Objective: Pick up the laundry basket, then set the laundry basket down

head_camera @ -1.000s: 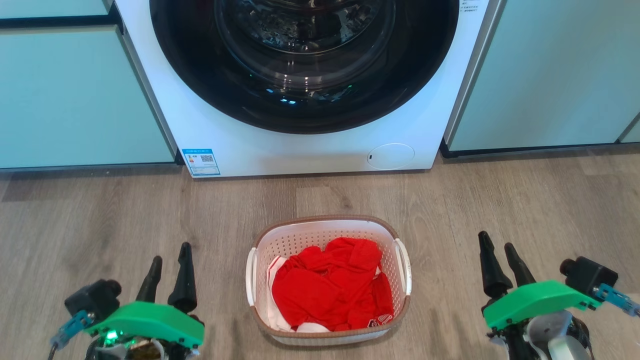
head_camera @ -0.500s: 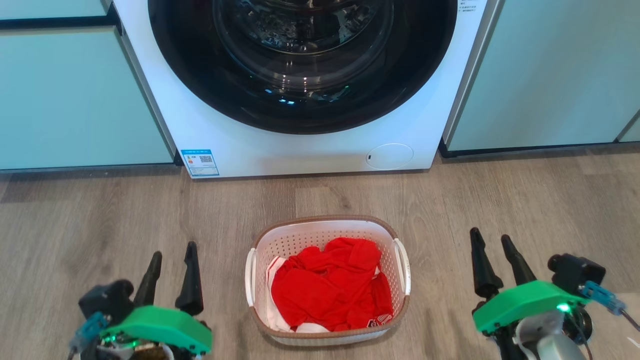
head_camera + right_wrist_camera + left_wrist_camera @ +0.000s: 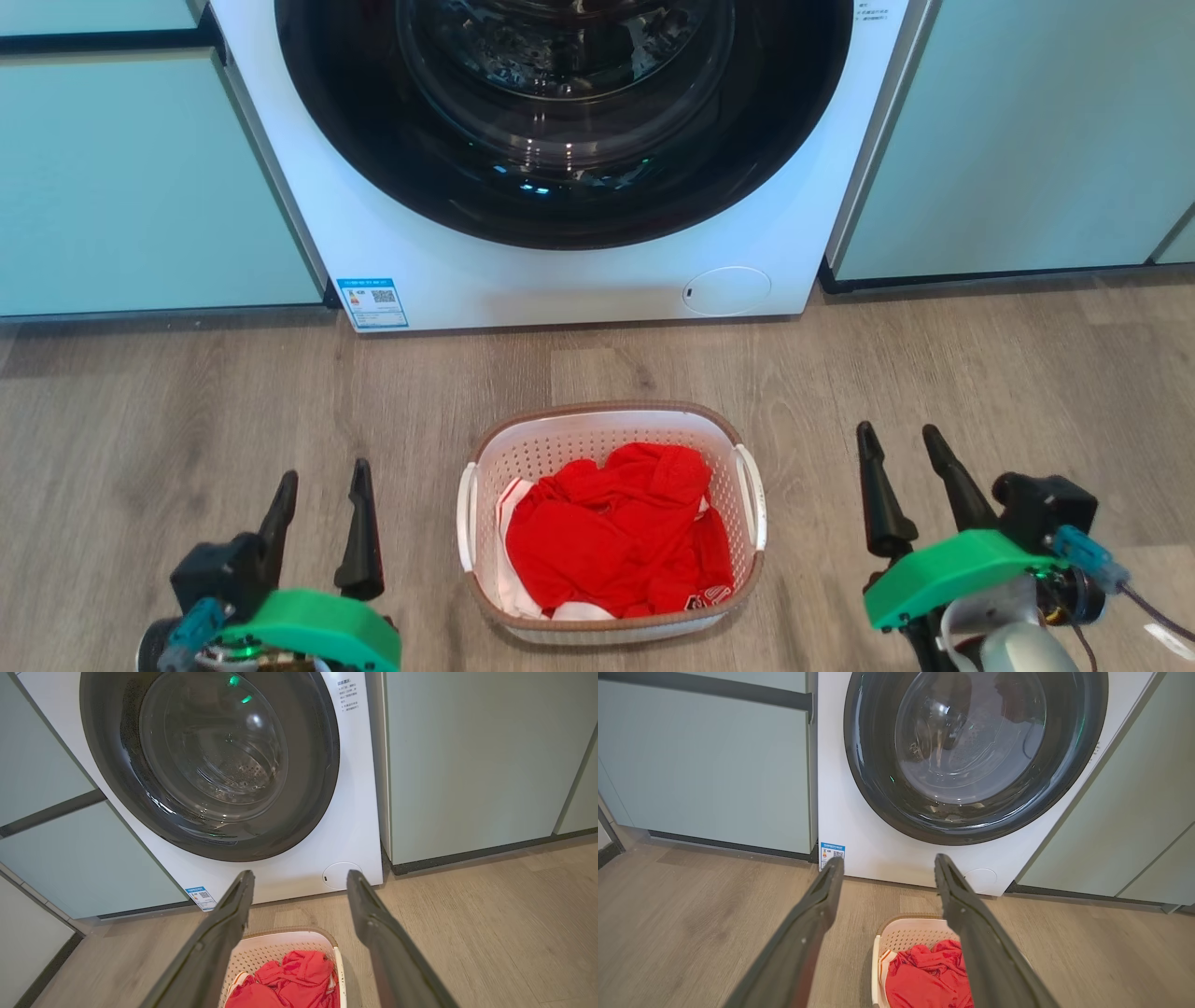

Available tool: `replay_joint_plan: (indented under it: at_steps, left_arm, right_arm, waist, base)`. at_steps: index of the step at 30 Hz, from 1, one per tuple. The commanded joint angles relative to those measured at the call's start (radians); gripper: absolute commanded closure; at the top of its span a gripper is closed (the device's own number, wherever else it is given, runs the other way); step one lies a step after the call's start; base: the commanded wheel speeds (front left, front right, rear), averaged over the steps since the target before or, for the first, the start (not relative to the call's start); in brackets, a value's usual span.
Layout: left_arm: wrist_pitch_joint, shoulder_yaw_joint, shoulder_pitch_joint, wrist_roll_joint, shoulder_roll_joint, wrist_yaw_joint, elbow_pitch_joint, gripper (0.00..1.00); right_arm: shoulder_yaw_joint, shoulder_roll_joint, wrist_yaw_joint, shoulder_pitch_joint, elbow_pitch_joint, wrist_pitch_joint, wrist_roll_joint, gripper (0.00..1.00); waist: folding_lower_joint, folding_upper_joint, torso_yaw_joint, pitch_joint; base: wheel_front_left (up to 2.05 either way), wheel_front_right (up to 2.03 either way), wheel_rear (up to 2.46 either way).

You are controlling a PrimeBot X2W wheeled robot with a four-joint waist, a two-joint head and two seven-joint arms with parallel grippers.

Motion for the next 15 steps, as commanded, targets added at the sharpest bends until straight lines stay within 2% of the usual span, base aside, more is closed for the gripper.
replay_joint_plan:
  at_steps: [1,15]
  left_arm:
    - [-0.018,0.019,-0.028,0.034,0.007,0.007,-0.044,0.0]
    - [-0.059,0.023,-0.007,0.195,-0.003,0.004,-0.046,0.0]
  right_arm:
    - [0.025,-0.011,0.002,-0.016,-0.041,-0.018,-0.033,0.0]
    - [0.056,-0.013,0.003,-0.012,-0.057,-0.059,-0.193,0.0]
  waist:
    - [0.0,-0.0001,0.0,0.0]
    - [0.0,-0.0001,-0.004,-0.001]
  base:
    - [0.0,0.0,0.0]
    - [0.0,0.0,0.0]
